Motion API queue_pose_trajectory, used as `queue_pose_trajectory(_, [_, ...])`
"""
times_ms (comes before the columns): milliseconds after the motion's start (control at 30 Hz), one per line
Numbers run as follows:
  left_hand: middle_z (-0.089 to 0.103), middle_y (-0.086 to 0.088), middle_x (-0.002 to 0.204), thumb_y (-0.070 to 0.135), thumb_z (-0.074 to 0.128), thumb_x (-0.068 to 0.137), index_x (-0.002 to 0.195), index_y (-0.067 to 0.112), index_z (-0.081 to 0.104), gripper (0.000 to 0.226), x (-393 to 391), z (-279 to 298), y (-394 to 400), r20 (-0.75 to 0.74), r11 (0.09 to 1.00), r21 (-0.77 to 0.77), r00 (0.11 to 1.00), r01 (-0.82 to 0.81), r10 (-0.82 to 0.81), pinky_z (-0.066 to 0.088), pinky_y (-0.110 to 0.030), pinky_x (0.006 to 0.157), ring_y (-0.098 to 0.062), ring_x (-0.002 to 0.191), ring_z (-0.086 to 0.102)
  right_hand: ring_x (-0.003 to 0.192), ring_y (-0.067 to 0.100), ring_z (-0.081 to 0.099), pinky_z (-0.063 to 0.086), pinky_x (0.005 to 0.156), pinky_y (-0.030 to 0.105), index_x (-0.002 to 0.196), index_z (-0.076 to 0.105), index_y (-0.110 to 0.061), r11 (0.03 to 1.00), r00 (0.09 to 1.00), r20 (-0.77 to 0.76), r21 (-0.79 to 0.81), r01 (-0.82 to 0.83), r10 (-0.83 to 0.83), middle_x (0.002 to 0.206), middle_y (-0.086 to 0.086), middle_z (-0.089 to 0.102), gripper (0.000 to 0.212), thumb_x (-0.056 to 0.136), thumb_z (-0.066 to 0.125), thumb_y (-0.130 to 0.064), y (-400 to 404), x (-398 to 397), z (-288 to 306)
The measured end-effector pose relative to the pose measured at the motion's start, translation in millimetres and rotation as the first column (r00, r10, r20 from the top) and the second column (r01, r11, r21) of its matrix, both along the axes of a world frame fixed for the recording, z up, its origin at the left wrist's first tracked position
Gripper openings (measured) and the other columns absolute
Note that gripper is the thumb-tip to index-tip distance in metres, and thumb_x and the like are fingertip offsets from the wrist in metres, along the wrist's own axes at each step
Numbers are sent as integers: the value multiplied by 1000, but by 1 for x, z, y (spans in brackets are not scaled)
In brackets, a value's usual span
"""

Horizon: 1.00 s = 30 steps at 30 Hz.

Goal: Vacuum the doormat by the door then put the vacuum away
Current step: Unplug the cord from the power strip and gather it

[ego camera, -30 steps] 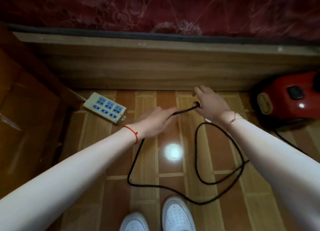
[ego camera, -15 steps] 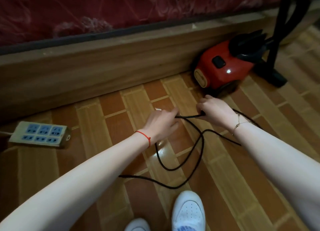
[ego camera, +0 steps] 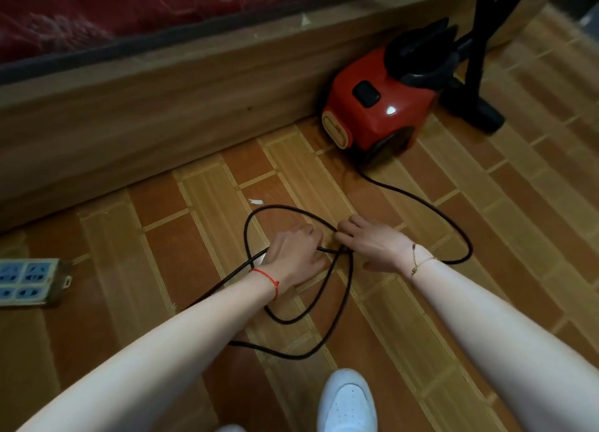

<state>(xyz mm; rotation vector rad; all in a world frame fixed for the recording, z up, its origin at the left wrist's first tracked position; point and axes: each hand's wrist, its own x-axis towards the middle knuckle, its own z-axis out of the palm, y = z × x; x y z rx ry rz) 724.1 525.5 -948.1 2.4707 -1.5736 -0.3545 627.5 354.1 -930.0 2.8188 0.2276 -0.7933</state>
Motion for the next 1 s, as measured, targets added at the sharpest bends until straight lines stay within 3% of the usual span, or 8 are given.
queue_pose_trajectory(100, [59, -1, 111, 40, 51, 89, 116, 16, 55, 36, 1, -2, 3, -34, 1000, 25, 999, 8, -7, 38, -30, 67, -22, 102, 57, 123, 28, 41, 41, 94, 36, 132, 49, -11, 998, 997, 35, 10, -69, 68, 139, 9, 43, 53, 82, 65, -10, 9, -1, -9])
queue_pose_trajectory(200, [59, -1, 108, 43, 50, 90, 114, 16, 56, 36, 0, -1, 12, -56, 998, 59, 998, 10, -6, 36, -29, 64, -22, 96, 57, 101, 26, 56, 48, 80, 34, 106, 67, -12, 992, 986, 108, 11, -130, 128, 112, 5, 62, 38, 70, 76, -6, 16, -4, -21])
queue_pose_trajectory(333, [59, -1, 107, 44, 50, 90, 110, 18, 57, 33, -1, -4, 24, -53, 996, 84, 999, 10, -6, 41, -29, 65, -21, 94, 57, 86, 21, 59, 49, 71, 31, 87, 74, -17, 985, 978, 122, 8, -174, 172, 90, -2, 67, 29, 60, 84, -12, 22, -1, -26])
queue_pose_trajectory(500, [59, 2, 103, 54, 52, 85, 108, 20, 57, 42, 2, -8, 30, -157, 994, 105, 987, -24, 40, 45, -30, 66, -20, 94, 56, 114, 23, 47, 35, 95, 32, 118, 60, -17, 992, 990, 120, 98, -81, 69, 118, 0, 63, 27, 92, 55, -14, 24, 13, -23])
queue_pose_trajectory(667, [65, 8, 93, 75, 53, 71, 103, 27, 58, 58, 13, -5, 35, -353, 975, 127, 910, -182, 216, 53, -33, 67, -15, 82, 62, 110, 17, 43, 29, 86, 23, 118, 52, -19, 956, 965, 241, 292, 30, -104, 116, 0, 58, 32, 92, 59, -36, 31, 45, 1])
queue_pose_trajectory(800, [65, 6, 70, 52, 64, 79, 82, 24, 64, 29, 37, -1, 40, -428, 927, 81, 828, -365, 363, 51, -30, 55, -13, 64, 63, 101, 15, 45, 32, 80, 24, 108, 53, -18, 893, 906, 349, 444, 66, -240, 106, -3, 59, 35, 91, 49, -47, 38, 74, 7])
queue_pose_trajectory(900, [65, -1, 68, 30, 59, 87, 83, 18, 66, 15, 60, 4, 46, -430, 882, 11, 795, -470, 429, 52, -36, 56, -21, 64, 64, 99, 13, 41, 39, 82, 29, 110, 53, -20, 865, 879, 385, 499, 58, -281, 103, -7, 57, 37, 87, 40, -46, 45, 95, 16])
queue_pose_trajectory(1000, [64, 1, 74, 23, 58, 90, 86, 23, 61, 4, 82, 22, 50, -371, 886, -30, 829, -462, 419, 49, -33, 59, -23, 71, 63, 101, 12, 41, 34, 82, 28, 118, 53, -21, 865, 877, 385, 498, 67, -289, 107, -9, 58, 39, 88, 58, -46, 48, 114, 24])
